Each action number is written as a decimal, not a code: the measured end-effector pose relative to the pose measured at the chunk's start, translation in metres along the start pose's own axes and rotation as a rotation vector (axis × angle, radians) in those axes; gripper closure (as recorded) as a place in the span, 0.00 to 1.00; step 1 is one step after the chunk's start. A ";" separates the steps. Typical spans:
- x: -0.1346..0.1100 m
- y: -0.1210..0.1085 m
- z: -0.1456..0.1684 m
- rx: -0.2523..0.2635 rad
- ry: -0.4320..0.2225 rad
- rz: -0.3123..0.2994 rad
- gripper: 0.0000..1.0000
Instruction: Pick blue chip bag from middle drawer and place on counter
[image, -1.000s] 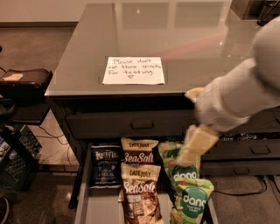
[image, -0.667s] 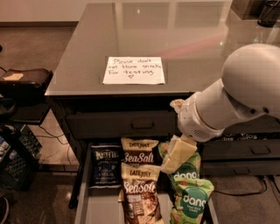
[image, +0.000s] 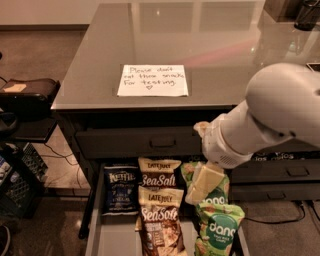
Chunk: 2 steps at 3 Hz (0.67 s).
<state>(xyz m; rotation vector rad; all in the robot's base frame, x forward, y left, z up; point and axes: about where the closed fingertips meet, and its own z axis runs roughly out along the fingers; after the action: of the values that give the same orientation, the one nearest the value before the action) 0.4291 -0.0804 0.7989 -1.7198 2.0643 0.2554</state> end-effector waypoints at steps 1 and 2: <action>0.018 0.017 0.060 -0.066 -0.017 -0.019 0.00; 0.016 0.036 0.135 -0.127 -0.064 -0.044 0.00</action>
Offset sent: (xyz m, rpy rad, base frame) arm -0.0063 0.0970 -0.2249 0.1446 0.1205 0.1706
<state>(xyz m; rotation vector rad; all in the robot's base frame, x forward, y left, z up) 0.4213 -0.0317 0.6677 -1.8038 2.0002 0.4305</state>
